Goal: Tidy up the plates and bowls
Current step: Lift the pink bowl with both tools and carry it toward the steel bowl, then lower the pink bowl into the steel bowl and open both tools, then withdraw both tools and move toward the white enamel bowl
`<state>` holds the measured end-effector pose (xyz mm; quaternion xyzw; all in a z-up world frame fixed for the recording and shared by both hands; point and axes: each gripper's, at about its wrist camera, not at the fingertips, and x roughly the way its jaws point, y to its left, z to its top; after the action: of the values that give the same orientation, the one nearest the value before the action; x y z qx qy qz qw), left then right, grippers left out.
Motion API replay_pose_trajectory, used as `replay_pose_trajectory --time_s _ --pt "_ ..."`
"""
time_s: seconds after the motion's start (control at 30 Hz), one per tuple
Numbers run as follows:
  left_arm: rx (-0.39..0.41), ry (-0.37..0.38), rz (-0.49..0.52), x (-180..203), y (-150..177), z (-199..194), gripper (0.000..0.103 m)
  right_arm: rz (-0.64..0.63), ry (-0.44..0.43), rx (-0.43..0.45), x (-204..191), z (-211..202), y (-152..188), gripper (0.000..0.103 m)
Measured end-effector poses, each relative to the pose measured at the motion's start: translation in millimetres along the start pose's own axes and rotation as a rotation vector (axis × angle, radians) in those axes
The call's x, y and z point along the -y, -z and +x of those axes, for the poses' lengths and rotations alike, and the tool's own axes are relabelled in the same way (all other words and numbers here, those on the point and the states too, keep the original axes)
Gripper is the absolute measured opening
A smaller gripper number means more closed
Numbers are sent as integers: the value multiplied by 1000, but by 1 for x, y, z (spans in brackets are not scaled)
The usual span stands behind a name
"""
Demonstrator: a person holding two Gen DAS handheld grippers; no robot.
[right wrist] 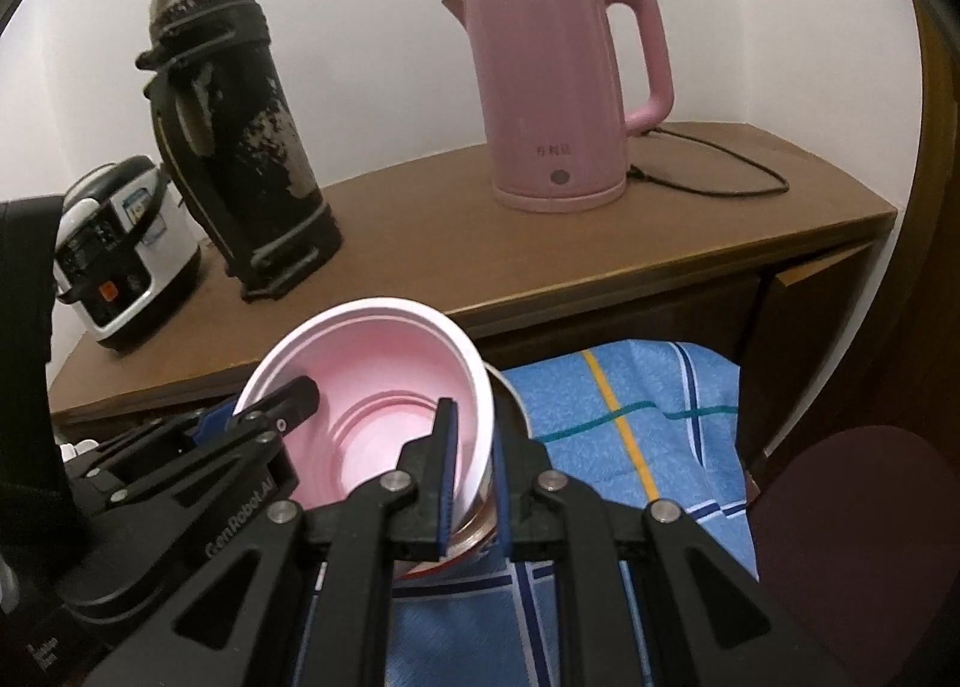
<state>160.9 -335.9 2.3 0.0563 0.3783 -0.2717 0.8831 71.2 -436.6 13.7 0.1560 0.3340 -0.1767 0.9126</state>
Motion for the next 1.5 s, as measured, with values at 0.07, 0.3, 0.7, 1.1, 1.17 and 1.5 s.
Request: replay_pose_trajectory --time_s 0.07,0.3,0.7,1.1,1.17,1.5 --pt "-9 -2 0 0 1 5 19 -4 11 -5 -1 4 1 11" --pt "1 -11 9 1 -1 12 19 2 25 -26 0 19 8 11" --pt "12 -65 36 2 -1 16 21 6 37 -11 3 24 11 14" --pt "90 -106 55 -2 0 -25 61 69 53 56 8 -7 12 38" --pt "91 -108 55 -3 3 -32 61 75 45 61 7 -14 14 38" --pt "96 -152 77 -14 24 -61 61 87 5 50 -6 -34 36 38"
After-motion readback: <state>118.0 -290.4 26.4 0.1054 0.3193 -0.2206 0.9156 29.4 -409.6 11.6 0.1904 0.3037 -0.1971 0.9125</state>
